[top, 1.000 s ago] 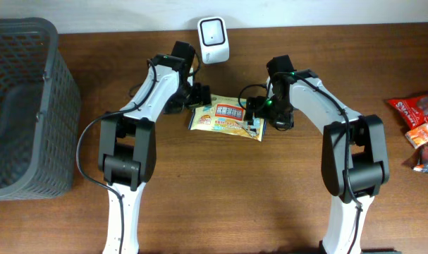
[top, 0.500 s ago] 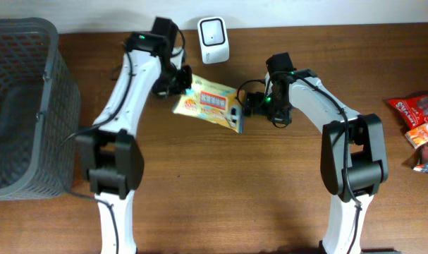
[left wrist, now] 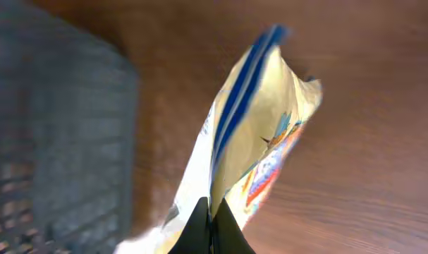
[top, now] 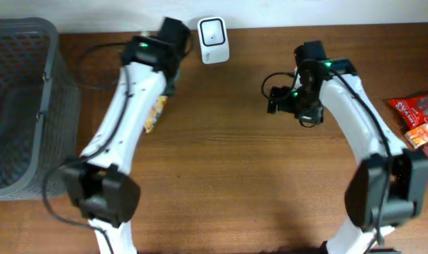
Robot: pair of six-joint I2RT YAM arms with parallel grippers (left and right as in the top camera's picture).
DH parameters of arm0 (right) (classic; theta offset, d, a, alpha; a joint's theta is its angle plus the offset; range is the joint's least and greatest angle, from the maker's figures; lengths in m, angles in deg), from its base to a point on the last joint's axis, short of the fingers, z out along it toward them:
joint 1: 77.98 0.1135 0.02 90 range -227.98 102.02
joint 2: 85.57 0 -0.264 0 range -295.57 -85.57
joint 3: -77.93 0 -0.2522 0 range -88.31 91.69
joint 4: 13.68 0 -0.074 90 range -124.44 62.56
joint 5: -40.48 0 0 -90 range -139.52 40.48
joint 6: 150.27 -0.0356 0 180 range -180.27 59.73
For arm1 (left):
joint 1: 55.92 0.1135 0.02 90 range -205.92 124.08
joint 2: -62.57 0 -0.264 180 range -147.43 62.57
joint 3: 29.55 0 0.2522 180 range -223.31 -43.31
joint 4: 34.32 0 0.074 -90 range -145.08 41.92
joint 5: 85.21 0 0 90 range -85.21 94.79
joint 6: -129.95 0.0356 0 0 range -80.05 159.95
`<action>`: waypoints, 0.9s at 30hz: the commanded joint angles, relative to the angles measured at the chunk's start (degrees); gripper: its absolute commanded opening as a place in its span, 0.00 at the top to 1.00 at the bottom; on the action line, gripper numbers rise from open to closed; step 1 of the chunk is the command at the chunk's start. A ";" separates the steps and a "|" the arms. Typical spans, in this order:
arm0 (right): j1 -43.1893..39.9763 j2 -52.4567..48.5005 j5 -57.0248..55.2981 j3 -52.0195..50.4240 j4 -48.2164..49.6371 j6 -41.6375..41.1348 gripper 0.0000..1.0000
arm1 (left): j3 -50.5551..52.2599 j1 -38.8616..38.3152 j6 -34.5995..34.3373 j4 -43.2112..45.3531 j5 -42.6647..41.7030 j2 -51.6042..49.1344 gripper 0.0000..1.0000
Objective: Scan the item barcode
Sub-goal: 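Lift the yellow packet with both grippers toward the scanner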
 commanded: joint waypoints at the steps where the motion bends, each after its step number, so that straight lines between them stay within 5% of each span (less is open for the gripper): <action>1: 0.61 5.20 -4.48 0.83 -3.48 0.63 0.01 | 0.50 -6.19 -4.68 1.95 -4.04 -5.79 1.00; 9: -0.70 5.92 -5.20 0.83 -7.56 0.59 0.01 | -1.66 -13.66 -4.63 12.22 -35.10 -7.02 0.95; 11: -0.70 5.92 -5.20 0.83 -7.61 0.57 0.01 | -5.79 -12.79 -4.59 11.87 -40.65 -6.91 0.42; 13: -0.70 5.92 -4.37 0.83 -7.52 0.39 0.01 | -10.51 -11.06 -3.26 9.42 -40.41 -6.91 0.01; 15: -0.68 5.90 1.03 0.81 -5.44 0.44 0.01 | -14.84 -6.43 -2.47 4.63 -35.63 -6.91 0.02; 16: -0.52 5.86 4.02 0.72 -3.61 0.46 0.01 | -15.06 -3.63 -2.47 3.65 -31.50 -6.91 0.14; 18: 1.70 5.57 6.10 -1.09 3.50 0.42 0.00 | -14.21 1.57 -2.49 1.99 -23.17 -6.99 0.57; 20: 5.33 4.90 8.07 -4.22 12.09 0.33 0.13 | -12.68 6.80 -2.51 2.08 -23.06 -7.93 0.86; 24: 11.87 -1.14 7.52 -6.21 26.21 -5.18 0.26 | -10.45 8.83 -2.47 5.68 -27.30 -15.43 0.92; 27: 15.47 -7.82 7.93 -6.21 32.61 -8.92 0.60 | -10.45 8.44 -2.49 6.40 -27.28 -22.08 0.97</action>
